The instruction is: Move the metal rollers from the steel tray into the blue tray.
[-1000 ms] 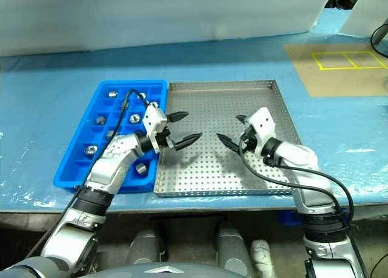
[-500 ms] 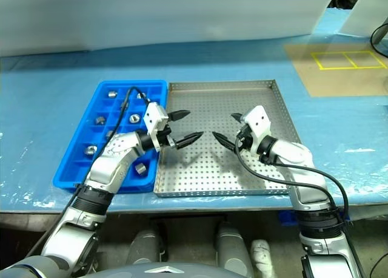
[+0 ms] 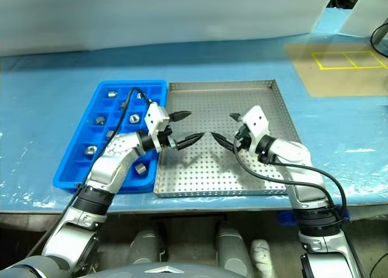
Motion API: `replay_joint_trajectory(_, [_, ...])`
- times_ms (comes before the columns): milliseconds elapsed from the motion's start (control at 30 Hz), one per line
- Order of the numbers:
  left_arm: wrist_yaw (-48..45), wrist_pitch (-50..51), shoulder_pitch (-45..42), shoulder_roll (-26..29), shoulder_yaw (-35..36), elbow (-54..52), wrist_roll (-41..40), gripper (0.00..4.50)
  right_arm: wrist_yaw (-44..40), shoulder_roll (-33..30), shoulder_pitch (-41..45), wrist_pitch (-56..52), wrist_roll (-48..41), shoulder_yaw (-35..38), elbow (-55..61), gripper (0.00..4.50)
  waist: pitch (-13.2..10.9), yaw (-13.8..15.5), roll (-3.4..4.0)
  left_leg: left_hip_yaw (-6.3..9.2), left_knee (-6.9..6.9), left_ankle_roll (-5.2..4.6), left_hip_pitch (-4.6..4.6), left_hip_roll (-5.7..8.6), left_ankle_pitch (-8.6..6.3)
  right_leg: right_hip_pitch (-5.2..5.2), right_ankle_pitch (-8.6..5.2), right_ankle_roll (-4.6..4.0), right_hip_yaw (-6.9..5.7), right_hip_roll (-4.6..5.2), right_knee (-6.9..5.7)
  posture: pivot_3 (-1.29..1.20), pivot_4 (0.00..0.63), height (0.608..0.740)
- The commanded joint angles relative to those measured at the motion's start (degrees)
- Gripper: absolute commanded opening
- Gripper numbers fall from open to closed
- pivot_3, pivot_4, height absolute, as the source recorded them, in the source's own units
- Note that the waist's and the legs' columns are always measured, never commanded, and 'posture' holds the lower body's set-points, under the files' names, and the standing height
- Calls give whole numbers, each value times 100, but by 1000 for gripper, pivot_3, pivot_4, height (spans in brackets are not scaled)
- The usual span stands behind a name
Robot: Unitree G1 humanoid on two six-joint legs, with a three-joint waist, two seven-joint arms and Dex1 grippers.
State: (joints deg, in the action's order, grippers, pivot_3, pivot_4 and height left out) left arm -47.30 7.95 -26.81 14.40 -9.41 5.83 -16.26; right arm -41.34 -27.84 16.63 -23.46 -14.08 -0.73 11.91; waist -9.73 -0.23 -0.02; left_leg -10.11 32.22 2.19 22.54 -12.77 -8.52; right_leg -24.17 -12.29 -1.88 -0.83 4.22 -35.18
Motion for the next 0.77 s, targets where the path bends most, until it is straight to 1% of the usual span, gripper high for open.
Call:
replay_joint_trajectory(33, [-39,-58,-56,-39,-39,-208,8,4500,-15,-72,9,130,-3,11,91,4457,0,0,0,0,0,0,0,0,0,0,0,0,0,0,1,-244,150,740])
replay_joint_trajectory(767, [-136,-113,-61,-61,-31,-168,115,4500,-65,-76,61,325,145,-163,-52,4457,0,0,0,0,-5,-6,6,0,-4,0,0,0,-2,0,13,-231,150,740])
